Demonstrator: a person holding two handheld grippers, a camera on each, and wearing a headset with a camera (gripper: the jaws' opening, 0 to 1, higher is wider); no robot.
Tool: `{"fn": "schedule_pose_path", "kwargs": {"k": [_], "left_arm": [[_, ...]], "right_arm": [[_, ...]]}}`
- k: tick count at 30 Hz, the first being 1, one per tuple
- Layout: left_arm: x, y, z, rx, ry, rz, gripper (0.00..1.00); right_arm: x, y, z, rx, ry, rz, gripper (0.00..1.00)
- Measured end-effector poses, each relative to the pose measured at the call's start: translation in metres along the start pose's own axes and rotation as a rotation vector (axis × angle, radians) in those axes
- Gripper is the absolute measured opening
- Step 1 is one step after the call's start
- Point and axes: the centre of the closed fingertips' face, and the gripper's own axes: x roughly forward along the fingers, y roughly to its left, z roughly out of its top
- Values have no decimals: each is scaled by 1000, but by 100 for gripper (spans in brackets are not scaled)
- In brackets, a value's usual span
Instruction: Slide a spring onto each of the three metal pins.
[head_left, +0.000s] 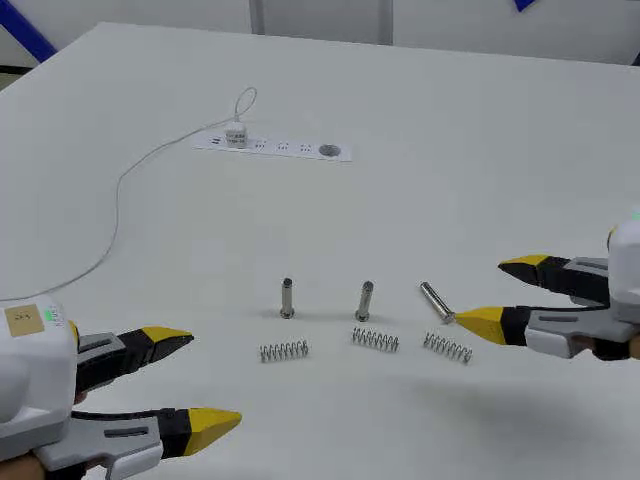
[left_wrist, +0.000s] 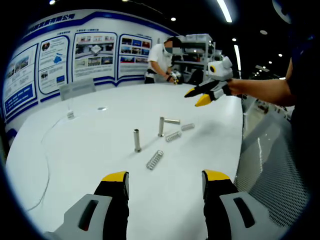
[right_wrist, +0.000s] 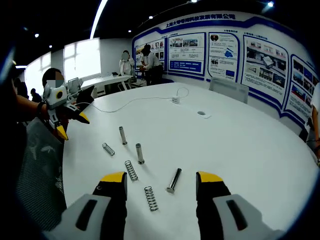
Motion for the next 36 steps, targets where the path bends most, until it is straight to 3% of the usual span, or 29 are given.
{"fn": "schedule_pose_path", "kwargs": {"k": [11,22,36], "left_arm": [[0,1,0,-3,-1,4,60],[0,1,-2,-6,3,3,59],[2,2,-6,-15,7,0,56]], "right_arm": [[33,-19,1,31,85,-42,43],[66,-35,-19,65,247,-123,28],[86,-40,-45,117,401,-162,16]]}}
